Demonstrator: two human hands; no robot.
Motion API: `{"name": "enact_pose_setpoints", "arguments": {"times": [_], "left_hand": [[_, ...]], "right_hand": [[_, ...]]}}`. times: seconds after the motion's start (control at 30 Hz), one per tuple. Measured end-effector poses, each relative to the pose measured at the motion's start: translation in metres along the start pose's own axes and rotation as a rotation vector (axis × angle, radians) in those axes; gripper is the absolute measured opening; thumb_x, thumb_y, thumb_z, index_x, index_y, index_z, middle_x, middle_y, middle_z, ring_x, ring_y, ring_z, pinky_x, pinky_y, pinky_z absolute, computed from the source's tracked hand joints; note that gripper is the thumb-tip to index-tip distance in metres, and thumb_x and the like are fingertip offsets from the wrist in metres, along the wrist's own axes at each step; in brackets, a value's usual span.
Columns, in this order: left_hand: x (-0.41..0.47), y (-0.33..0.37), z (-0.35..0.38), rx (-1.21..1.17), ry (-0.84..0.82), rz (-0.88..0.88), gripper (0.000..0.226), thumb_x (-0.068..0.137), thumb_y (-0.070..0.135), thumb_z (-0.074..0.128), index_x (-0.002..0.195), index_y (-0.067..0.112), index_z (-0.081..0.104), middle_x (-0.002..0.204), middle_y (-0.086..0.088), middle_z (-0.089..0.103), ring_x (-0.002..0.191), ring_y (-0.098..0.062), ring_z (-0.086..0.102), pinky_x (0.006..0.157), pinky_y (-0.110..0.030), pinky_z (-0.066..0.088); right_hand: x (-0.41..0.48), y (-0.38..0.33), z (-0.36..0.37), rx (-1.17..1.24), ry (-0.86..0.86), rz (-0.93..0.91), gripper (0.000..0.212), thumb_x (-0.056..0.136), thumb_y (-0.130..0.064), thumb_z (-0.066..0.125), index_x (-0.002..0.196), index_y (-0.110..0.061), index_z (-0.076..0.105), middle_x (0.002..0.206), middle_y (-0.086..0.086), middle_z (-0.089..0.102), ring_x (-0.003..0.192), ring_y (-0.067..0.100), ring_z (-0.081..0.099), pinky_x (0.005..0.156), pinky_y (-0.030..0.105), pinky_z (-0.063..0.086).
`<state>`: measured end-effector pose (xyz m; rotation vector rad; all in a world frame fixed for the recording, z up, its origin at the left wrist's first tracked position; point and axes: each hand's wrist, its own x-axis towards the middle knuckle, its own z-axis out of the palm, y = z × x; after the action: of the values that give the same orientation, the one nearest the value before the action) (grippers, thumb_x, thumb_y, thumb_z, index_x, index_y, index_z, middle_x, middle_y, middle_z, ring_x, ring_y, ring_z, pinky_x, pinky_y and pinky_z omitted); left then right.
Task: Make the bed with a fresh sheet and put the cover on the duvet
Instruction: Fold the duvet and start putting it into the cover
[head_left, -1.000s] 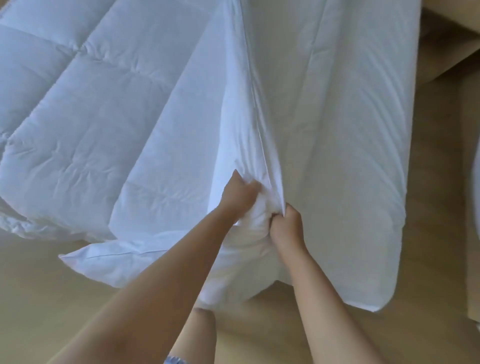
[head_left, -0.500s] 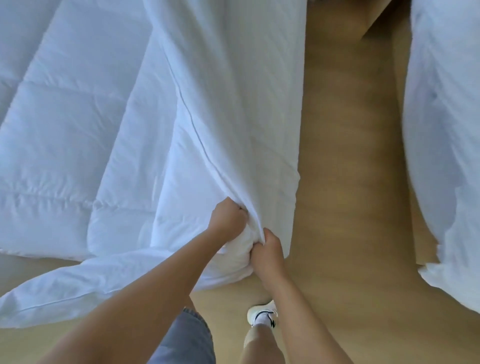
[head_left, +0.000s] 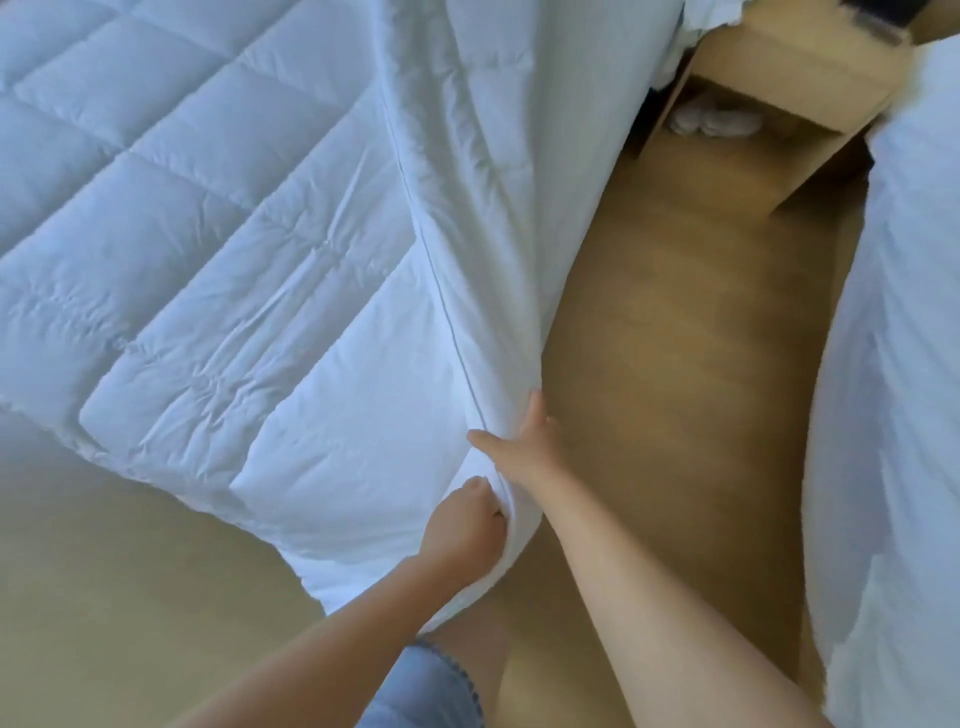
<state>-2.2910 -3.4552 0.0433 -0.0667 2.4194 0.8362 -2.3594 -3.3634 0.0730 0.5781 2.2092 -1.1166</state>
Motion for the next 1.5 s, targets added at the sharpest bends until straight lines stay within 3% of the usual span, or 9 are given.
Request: {"name": "enact_pose_setpoints", "arguments": {"times": [0.17, 0.33, 0.6, 0.73, 0.9, 1.1, 1.23, 1.33, 1.5], "left_hand": [[0.045, 0.015, -0.029, -0.386, 0.024, -0.120, 0.019, 0.085, 0.011, 0.042, 0.066, 0.012, 0.040, 0.070, 0.001, 0.046, 0.063, -0.014, 0.040, 0.059, -0.027, 0.031], [0.163, 0.097, -0.087, -0.977, 0.115, -0.417, 0.047, 0.080, 0.044, 0.067, 0.105, 0.014, 0.041, 0.098, -0.001, 0.051, 0.080, -0.015, 0.053, 0.065, -0.029, 0.043], [0.238, 0.194, -0.088, -0.074, 0.069, -0.135, 0.016, 0.087, 0.019, 0.048, 0.100, 0.011, 0.053, 0.093, -0.004, 0.060, 0.087, -0.025, 0.058, 0.065, -0.027, 0.036], [0.239, 0.225, -0.089, 0.216, 0.042, -0.010, 0.029, 0.086, 0.014, 0.050, 0.065, 0.016, 0.029, 0.070, 0.003, 0.039, 0.073, -0.026, 0.050, 0.062, -0.029, 0.032], [0.246, 0.258, -0.109, 0.104, 0.223, -0.107, 0.022, 0.085, 0.038, 0.053, 0.089, 0.017, 0.057, 0.087, 0.008, 0.041, 0.090, -0.020, 0.054, 0.064, -0.025, 0.027], [0.387, 0.294, -0.204, -0.706, 0.514, -0.538, 0.121, 0.066, 0.068, 0.068, 0.151, 0.019, -0.002, 0.154, -0.003, 0.024, 0.139, -0.022, 0.029, 0.110, -0.034, 0.029], [0.495, 0.329, -0.234, -0.826, 0.455, -0.451, 0.057, 0.081, 0.014, 0.064, 0.132, 0.010, 0.039, 0.122, -0.010, 0.055, 0.110, -0.030, 0.054, 0.078, -0.030, 0.044], [0.519, 0.350, -0.233, -0.407, 0.343, -0.260, 0.026, 0.086, 0.015, 0.051, 0.112, 0.016, 0.053, 0.092, -0.002, 0.056, 0.091, -0.025, 0.054, 0.066, -0.027, 0.032], [0.531, 0.366, -0.265, -0.164, 0.217, -0.085, 0.007, 0.087, 0.011, 0.046, 0.089, 0.016, 0.042, 0.085, 0.001, 0.041, 0.078, -0.020, 0.044, 0.064, -0.028, 0.028]], "right_hand": [[0.045, -0.010, -0.034, -0.122, 0.033, -0.137, 0.013, 0.086, -0.008, 0.043, 0.096, -0.014, 0.050, 0.087, 0.001, 0.056, 0.077, 0.024, 0.053, 0.057, 0.024, 0.040], [0.042, 0.007, -0.088, 0.205, -0.186, -0.139, 0.032, 0.082, -0.001, 0.045, 0.088, -0.030, 0.057, 0.078, -0.010, 0.064, 0.063, -0.004, 0.058, 0.052, 0.009, 0.044], [0.155, -0.045, -0.204, 0.509, -0.222, -0.044, 0.022, 0.091, -0.019, 0.056, 0.113, -0.023, 0.056, 0.107, -0.005, 0.063, 0.092, 0.004, 0.058, 0.076, 0.021, 0.043], [0.263, -0.132, -0.246, -0.019, -0.434, -0.278, 0.102, 0.077, -0.044, 0.073, 0.150, -0.027, 0.003, 0.152, -0.003, 0.025, 0.134, 0.017, 0.034, 0.108, 0.034, 0.033], [0.319, -0.187, -0.257, -0.365, -0.310, -0.443, 0.046, 0.084, -0.001, 0.042, 0.128, -0.012, 0.041, 0.121, 0.010, 0.056, 0.109, 0.032, 0.054, 0.086, 0.033, 0.045], [0.305, -0.155, -0.331, -0.231, -0.679, -0.602, 0.060, 0.086, -0.001, 0.042, 0.142, -0.022, 0.035, 0.128, -0.008, 0.051, 0.116, 0.010, 0.049, 0.101, 0.027, 0.040], [0.338, -0.172, -0.363, -0.332, -0.820, -0.561, 0.022, 0.087, -0.019, 0.055, 0.107, -0.011, 0.059, 0.096, 0.005, 0.067, 0.089, 0.011, 0.060, 0.082, 0.032, 0.050], [0.404, -0.238, -0.394, -0.052, -0.384, -0.519, 0.025, 0.081, -0.025, 0.059, 0.065, -0.005, 0.054, 0.060, 0.005, 0.053, 0.063, 0.011, 0.046, 0.061, 0.032, 0.037], [0.526, -0.362, -0.424, -0.070, -0.285, -0.423, 0.075, 0.078, -0.048, 0.068, 0.136, -0.019, 0.032, 0.136, 0.006, 0.038, 0.120, 0.020, 0.042, 0.098, 0.034, 0.037]]}}
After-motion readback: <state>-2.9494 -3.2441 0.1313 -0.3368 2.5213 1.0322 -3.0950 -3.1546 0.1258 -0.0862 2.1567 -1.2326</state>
